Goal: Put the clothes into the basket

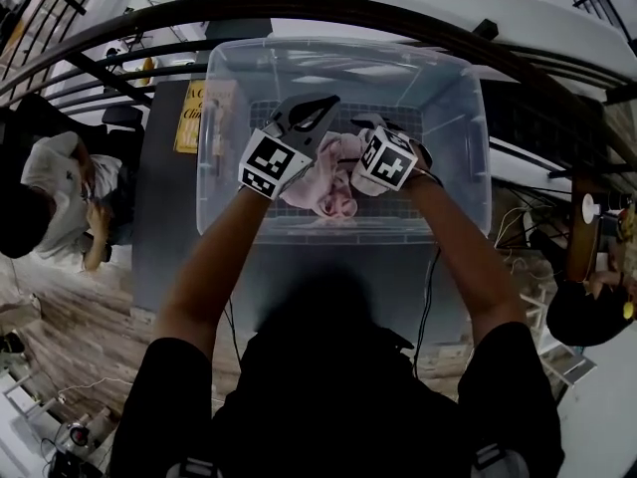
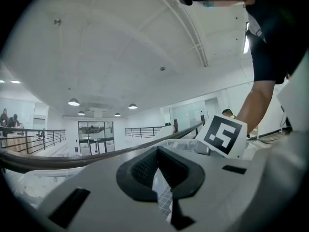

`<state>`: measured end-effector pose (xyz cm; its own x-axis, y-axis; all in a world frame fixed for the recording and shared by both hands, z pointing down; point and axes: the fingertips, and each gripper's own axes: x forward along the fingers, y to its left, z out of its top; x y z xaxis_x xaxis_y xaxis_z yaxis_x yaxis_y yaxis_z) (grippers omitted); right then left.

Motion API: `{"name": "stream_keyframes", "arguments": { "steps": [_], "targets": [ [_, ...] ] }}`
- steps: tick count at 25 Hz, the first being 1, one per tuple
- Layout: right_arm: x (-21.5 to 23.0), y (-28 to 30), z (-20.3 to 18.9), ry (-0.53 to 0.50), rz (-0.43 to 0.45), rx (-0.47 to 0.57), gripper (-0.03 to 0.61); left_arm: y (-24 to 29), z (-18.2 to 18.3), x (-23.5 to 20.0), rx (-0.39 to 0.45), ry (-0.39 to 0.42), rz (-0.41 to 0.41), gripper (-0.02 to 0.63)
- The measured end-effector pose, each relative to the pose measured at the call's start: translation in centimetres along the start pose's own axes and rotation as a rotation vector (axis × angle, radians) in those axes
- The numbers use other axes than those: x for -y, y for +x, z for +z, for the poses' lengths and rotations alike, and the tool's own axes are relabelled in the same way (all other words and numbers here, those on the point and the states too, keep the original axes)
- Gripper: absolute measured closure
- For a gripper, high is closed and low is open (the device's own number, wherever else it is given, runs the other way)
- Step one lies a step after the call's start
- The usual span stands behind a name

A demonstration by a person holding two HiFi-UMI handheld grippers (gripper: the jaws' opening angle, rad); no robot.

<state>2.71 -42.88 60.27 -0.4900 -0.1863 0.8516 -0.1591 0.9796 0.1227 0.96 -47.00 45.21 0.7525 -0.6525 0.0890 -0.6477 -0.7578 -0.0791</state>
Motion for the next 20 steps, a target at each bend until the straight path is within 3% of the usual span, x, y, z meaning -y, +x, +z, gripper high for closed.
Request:
{"name": "stream_keyframes", "arguments": {
  "steps": [10,20],
  "targets": [
    [-3.0,-9.1,3.3,0.093,-0.079,0.202,0.175,-5.2,5.5,4.7,0.011,-0.078,-0.001,0.611],
    [-9.7,-18.1,5.2,0.199,-0.116,0.413,0.200,-11.1,10.6,10.7,0.049,-0.064,0.010,0.611]
  ]
}}
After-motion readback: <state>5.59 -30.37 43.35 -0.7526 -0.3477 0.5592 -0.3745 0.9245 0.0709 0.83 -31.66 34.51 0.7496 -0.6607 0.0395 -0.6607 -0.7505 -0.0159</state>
